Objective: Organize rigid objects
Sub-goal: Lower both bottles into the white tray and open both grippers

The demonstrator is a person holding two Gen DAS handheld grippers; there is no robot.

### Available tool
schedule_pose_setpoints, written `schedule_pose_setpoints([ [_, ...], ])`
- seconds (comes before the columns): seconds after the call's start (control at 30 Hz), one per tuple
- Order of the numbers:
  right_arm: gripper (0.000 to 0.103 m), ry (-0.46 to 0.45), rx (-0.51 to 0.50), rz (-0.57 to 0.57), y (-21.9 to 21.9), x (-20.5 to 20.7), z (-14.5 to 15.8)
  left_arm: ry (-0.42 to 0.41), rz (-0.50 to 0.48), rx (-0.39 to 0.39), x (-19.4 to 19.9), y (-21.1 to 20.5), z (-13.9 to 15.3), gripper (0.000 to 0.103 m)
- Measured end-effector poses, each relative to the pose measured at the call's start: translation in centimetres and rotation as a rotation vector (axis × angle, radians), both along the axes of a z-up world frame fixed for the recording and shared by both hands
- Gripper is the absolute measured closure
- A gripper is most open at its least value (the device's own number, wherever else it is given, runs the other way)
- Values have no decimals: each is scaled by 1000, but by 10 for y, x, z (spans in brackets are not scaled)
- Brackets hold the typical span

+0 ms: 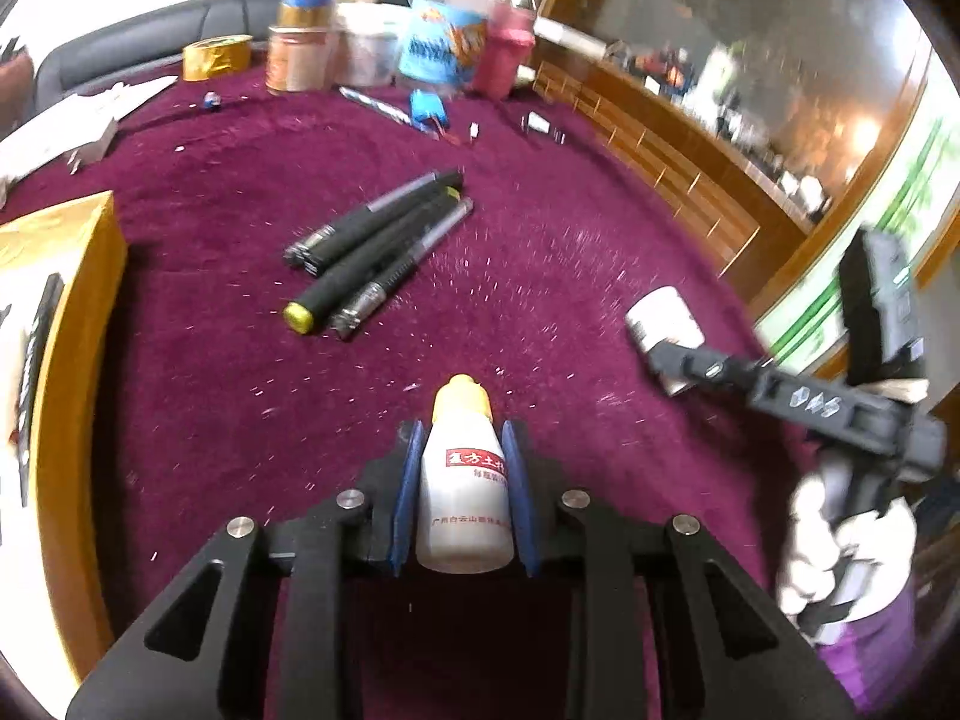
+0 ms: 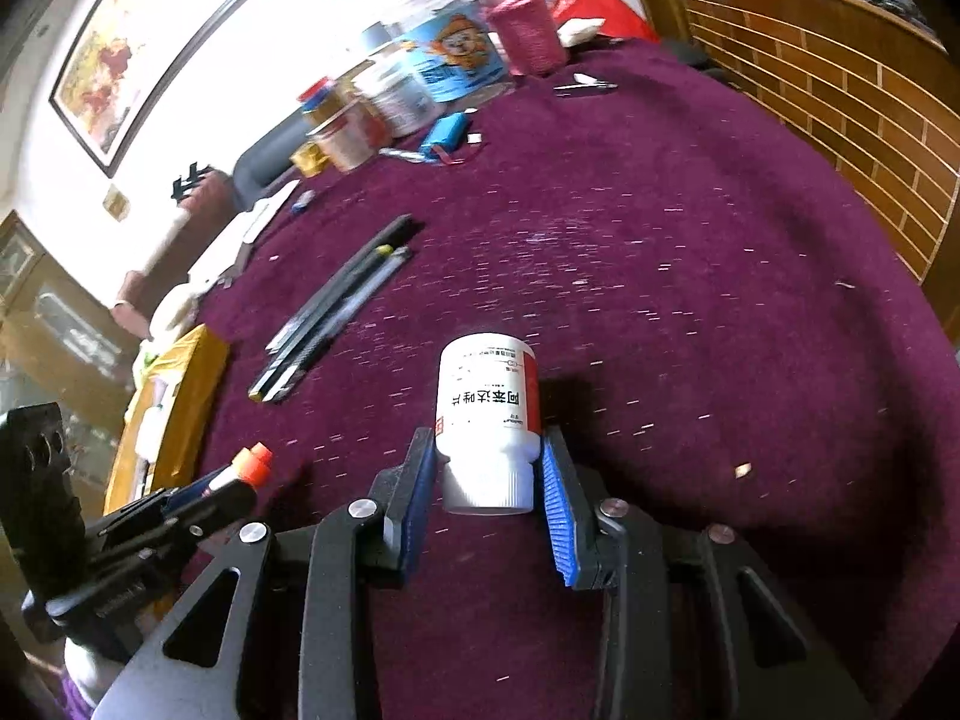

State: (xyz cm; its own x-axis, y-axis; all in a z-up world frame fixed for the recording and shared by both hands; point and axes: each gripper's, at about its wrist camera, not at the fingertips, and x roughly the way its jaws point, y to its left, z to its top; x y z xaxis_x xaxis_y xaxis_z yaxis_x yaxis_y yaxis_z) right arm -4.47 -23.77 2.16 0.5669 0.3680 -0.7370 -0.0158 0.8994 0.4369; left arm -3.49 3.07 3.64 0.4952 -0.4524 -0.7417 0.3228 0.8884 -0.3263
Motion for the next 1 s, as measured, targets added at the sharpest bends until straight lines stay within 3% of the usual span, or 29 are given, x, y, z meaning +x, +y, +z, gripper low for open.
schedule_pose_setpoints([
  [0.2, 73, 1, 79, 96, 38, -1, 15, -43, 77, -137, -26, 60, 26, 79],
  [0.37, 73, 5, 126, 221, 94, 2, 28, -74, 241, -147, -47, 133, 35, 79],
  [0.57, 72, 28, 121, 410, 190, -2, 31, -42, 443, -140, -57, 211, 19, 79],
  [0.77, 72, 52, 63, 539, 271, -12, 25, 26, 480, -143, -59, 231, -9, 79],
  [1.0, 72, 39, -74, 596, 327, -15, 22, 86, 469, -150, -63, 237, -30, 79],
])
